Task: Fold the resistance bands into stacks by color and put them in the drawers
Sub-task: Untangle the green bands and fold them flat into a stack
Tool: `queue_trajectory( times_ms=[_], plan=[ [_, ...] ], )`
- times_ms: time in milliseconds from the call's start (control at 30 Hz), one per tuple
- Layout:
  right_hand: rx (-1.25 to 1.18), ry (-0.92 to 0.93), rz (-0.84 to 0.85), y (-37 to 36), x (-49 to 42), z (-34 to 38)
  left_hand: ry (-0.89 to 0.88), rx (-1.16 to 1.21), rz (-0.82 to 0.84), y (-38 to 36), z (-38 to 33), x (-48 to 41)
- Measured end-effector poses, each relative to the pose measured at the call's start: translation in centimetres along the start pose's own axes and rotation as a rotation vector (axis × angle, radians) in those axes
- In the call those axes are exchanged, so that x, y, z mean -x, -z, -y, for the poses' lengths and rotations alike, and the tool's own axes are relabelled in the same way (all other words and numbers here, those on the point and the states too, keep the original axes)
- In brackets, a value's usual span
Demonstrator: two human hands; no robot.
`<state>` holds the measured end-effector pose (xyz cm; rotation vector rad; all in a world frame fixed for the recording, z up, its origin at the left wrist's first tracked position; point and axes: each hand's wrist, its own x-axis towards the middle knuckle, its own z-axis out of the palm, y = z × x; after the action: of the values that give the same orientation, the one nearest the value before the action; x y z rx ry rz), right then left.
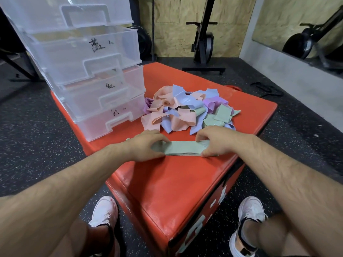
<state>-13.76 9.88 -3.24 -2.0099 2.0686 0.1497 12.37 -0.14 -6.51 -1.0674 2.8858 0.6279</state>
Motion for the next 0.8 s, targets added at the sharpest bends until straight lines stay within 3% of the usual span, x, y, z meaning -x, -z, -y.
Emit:
queue_trajectory(
  times_ms=[167, 333, 800],
  plan=[
    [-0.088, -0.023, -0.007, 0.9, 0.5, -0.4, 0.023, -0.071, 0.027, 0.3, -1.4, -0.6],
    [-0.149, -0.141, -0.25, 3.0, 0.4, -3.6, -0.046, -0.032, -0.026, 0.5, -4.5, -3.5],
    [-0.206, -0.184, -0.119, 1.5, -2.0, -6.8, -0.108, 0.058, -0.208, -0.4, -9.1, -10.6]
  ],
)
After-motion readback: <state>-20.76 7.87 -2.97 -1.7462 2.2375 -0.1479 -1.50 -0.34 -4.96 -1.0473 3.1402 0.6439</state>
